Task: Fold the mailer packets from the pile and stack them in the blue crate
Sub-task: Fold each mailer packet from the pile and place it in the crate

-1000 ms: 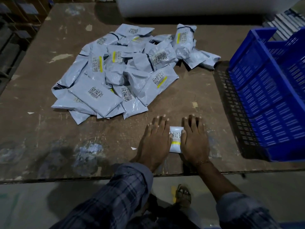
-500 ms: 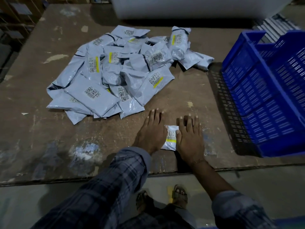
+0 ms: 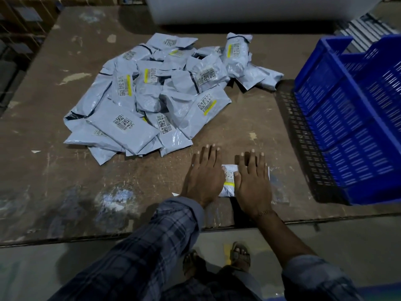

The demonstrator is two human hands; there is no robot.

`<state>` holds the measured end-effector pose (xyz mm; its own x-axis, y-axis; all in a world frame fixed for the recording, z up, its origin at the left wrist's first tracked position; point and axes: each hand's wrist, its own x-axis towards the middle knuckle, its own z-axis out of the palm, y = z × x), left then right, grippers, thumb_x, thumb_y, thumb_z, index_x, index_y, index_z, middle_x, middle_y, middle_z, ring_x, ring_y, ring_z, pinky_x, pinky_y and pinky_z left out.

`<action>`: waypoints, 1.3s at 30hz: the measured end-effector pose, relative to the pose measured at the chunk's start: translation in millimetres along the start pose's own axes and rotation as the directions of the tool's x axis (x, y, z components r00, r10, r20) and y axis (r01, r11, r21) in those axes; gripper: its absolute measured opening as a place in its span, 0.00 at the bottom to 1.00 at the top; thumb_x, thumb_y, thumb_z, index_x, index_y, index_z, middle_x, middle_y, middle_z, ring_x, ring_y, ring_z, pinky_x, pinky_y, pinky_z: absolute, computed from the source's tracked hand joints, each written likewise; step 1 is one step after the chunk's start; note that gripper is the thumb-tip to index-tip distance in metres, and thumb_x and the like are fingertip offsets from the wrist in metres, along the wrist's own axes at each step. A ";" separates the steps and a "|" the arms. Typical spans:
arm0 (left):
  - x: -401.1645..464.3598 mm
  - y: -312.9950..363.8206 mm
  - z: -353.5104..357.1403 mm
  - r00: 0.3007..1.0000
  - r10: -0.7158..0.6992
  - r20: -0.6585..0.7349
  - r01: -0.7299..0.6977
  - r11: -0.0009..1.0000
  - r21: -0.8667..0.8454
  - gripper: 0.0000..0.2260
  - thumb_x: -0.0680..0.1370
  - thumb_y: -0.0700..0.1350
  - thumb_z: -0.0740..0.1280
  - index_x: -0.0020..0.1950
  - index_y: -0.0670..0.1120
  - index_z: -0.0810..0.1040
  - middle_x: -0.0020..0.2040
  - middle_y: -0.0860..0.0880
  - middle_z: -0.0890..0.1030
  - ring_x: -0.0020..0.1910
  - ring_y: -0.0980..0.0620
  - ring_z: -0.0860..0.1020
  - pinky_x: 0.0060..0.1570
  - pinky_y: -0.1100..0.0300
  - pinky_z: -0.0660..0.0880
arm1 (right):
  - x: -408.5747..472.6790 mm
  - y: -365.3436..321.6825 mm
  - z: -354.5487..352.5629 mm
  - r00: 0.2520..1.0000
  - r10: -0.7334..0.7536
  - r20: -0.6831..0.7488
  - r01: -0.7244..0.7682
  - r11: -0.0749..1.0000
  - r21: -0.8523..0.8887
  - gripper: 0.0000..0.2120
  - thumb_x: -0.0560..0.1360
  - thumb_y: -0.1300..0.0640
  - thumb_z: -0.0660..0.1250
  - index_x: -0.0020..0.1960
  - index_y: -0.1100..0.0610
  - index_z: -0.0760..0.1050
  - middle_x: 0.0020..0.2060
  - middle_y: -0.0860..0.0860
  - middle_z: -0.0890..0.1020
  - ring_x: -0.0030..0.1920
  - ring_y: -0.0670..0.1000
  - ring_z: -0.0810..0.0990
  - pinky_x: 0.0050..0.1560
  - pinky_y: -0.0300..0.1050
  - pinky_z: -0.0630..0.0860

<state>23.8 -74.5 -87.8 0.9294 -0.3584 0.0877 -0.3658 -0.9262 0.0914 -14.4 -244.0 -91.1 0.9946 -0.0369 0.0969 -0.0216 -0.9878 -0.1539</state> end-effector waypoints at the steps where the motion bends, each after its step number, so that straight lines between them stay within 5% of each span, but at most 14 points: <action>1: 0.3 0.5 0.4 1.000 -0.009 -0.002 0.009 1.000 -0.010 0.28 0.87 0.50 0.53 0.84 0.38 0.58 0.83 0.39 0.62 0.83 0.38 0.60 0.80 0.39 0.59 | -4.3 -0.3 0.2 1.000 0.006 0.002 -0.006 1.000 0.003 0.29 0.84 0.48 0.48 0.84 0.54 0.57 0.83 0.61 0.55 0.83 0.64 0.50 0.80 0.63 0.55; 5: -7.0 6.3 -0.5 1.000 -0.017 -0.027 0.016 0.999 -0.032 0.28 0.87 0.49 0.50 0.85 0.37 0.55 0.84 0.38 0.59 0.84 0.38 0.58 0.81 0.40 0.57 | 3.4 5.5 0.0 0.999 -0.031 0.040 0.030 0.999 0.010 0.28 0.85 0.49 0.46 0.84 0.55 0.56 0.83 0.62 0.55 0.83 0.64 0.50 0.80 0.62 0.56; 12: -27.9 5.9 -4.3 0.981 0.189 -0.040 -0.189 0.982 -0.014 0.27 0.88 0.48 0.50 0.85 0.36 0.54 0.85 0.36 0.56 0.84 0.37 0.56 0.82 0.42 0.55 | 24.6 3.5 4.0 0.996 0.060 0.069 -0.060 0.998 -0.004 0.29 0.84 0.48 0.47 0.82 0.59 0.59 0.81 0.65 0.58 0.81 0.69 0.53 0.80 0.64 0.55; 19: -12.7 8.0 0.5 1.000 -0.002 -0.024 0.002 1.000 -0.030 0.28 0.87 0.50 0.48 0.85 0.38 0.55 0.85 0.39 0.59 0.84 0.39 0.58 0.81 0.40 0.56 | -7.6 0.5 3.1 0.999 0.035 0.016 -0.034 0.999 -0.019 0.29 0.84 0.48 0.50 0.83 0.58 0.57 0.81 0.64 0.57 0.82 0.67 0.51 0.79 0.63 0.53; 27: -24.6 7.8 2.0 0.990 0.143 0.010 -0.143 0.990 -0.018 0.29 0.86 0.48 0.48 0.85 0.36 0.54 0.85 0.36 0.55 0.84 0.37 0.56 0.81 0.41 0.55 | 8.3 5.4 0.2 0.995 0.011 0.098 -0.008 1.000 -0.030 0.31 0.84 0.46 0.46 0.83 0.57 0.57 0.82 0.64 0.57 0.82 0.68 0.50 0.79 0.64 0.56; 34: -6.7 4.2 -2.7 0.975 -0.224 0.016 0.223 0.957 -0.183 0.29 0.87 0.51 0.45 0.85 0.37 0.56 0.85 0.38 0.57 0.85 0.40 0.54 0.82 0.40 0.55 | -27.7 -4.3 -5.9 0.996 0.050 0.072 -0.054 0.998 0.045 0.32 0.86 0.44 0.42 0.83 0.61 0.54 0.82 0.65 0.55 0.82 0.66 0.49 0.82 0.62 0.50; 39: -18.8 13.6 -3.9 0.996 -0.069 -0.065 0.068 0.998 -0.010 0.29 0.89 0.50 0.48 0.85 0.36 0.50 0.86 0.36 0.51 0.85 0.38 0.51 0.82 0.40 0.51 | 5.5 -0.7 -0.7 0.986 0.137 0.094 -0.139 0.990 0.013 0.33 0.84 0.44 0.43 0.82 0.62 0.56 0.80 0.68 0.58 0.80 0.70 0.53 0.77 0.69 0.56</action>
<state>1.1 -79.9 -84.3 0.9473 -0.2856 0.1450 -0.3020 -0.9473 0.1069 -9.0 -243.5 -89.8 0.9873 -0.1577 -0.0179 -0.1583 -0.9711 -0.1788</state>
